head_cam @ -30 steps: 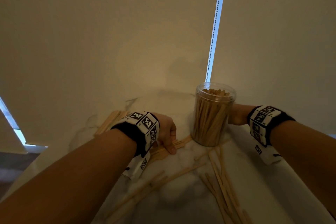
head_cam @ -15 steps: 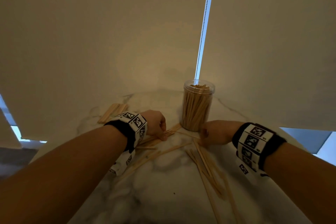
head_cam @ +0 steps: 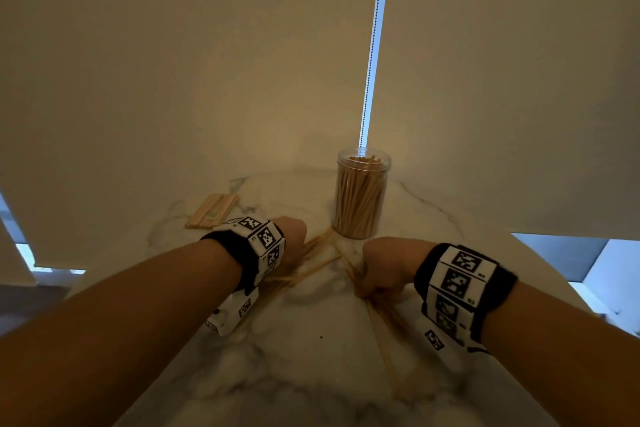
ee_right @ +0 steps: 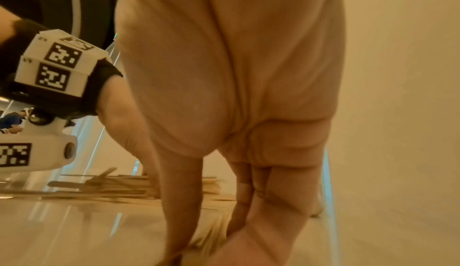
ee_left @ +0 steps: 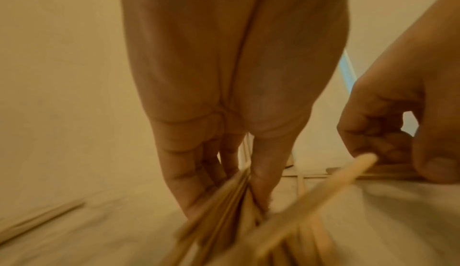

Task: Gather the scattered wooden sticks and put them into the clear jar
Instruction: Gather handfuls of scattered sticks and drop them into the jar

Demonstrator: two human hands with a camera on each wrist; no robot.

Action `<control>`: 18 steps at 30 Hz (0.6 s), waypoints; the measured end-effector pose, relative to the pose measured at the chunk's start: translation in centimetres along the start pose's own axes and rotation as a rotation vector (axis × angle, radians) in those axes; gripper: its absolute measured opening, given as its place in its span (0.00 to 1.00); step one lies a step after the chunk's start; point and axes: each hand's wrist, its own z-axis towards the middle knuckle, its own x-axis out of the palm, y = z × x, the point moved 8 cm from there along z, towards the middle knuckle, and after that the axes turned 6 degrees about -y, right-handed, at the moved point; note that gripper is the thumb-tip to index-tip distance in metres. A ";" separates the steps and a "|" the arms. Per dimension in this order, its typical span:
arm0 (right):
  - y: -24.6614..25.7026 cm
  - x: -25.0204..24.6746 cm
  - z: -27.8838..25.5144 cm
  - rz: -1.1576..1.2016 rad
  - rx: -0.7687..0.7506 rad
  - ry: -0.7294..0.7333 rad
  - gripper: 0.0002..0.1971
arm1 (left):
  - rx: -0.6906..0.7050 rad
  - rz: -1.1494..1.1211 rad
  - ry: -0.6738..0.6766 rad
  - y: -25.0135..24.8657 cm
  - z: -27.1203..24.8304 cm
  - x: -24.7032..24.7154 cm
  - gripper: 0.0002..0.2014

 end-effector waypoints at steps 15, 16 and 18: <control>1.2 0.0 -1.8 -0.169 -0.018 -0.060 0.13 | -0.141 -1.062 -0.218 3.9 -1.9 -4.0 0.08; 1.1 0.0 -1.8 -0.171 -0.020 -0.064 0.11 | -0.147 -1.174 -0.250 4.0 -2.1 -4.4 0.06; 0.9 0.0 -1.9 -0.189 -0.029 -0.064 0.11 | -0.151 -1.340 -0.292 3.8 -2.3 -4.9 0.03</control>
